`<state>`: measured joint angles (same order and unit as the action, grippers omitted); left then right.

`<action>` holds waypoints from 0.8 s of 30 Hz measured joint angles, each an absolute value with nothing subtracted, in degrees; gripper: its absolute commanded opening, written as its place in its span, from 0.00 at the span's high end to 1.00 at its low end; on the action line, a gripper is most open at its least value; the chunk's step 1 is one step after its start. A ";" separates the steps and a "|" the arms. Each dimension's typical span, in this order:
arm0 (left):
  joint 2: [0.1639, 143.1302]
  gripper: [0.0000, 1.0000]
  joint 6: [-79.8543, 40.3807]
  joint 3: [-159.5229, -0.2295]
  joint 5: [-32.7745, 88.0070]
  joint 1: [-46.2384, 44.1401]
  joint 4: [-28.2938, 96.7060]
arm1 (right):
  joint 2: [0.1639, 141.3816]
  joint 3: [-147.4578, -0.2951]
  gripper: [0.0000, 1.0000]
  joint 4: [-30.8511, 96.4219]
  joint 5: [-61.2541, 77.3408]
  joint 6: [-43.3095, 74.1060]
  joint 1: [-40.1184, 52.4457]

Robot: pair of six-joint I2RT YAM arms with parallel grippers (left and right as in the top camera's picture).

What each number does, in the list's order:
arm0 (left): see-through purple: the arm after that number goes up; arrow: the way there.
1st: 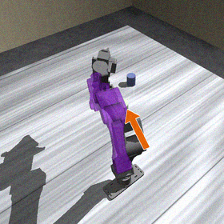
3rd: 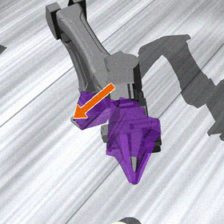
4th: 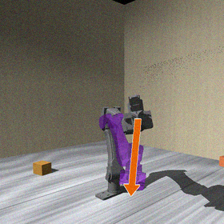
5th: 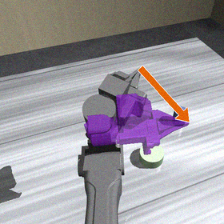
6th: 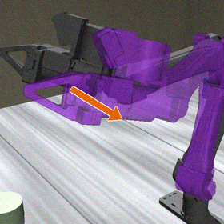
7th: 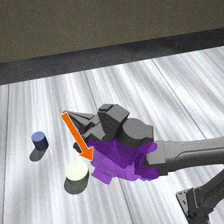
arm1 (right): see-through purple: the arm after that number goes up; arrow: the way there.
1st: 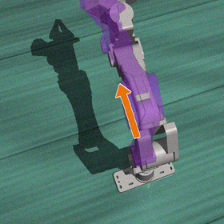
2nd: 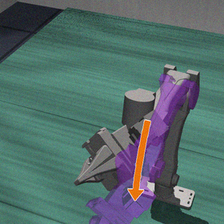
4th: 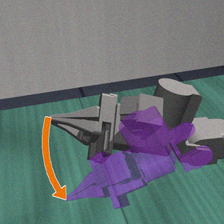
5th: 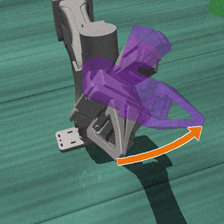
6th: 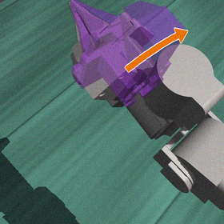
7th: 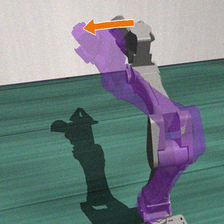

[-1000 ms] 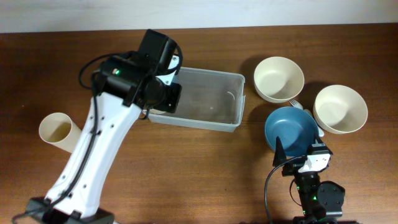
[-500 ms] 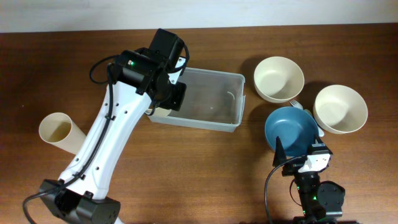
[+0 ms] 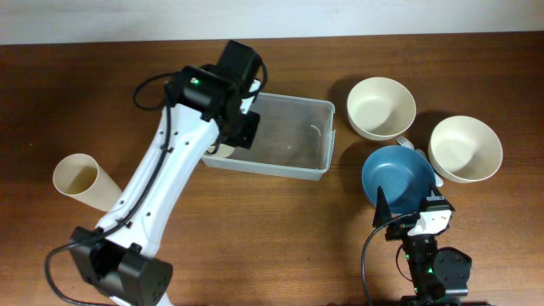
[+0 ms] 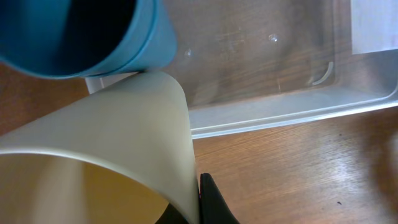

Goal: Pack container
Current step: 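Carry the beige cup over the container beside the blue cups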

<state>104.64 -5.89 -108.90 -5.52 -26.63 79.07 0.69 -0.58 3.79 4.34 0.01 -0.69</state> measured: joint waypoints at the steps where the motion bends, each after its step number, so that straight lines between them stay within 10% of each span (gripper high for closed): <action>1: 104.92 0.98 -5.89 -108.90 -5.91 -26.94 79.00 | 0.69 -0.58 0.01 3.79 4.34 0.03 -0.69; 24: 113.16 0.98 -5.93 -108.84 -9.58 -27.86 77.47 | 0.69 -0.58 0.01 3.79 4.36 -0.01 -0.69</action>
<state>113.16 -5.93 -108.84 -9.58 -27.86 77.47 0.69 -0.58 3.79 4.36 -0.01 -0.69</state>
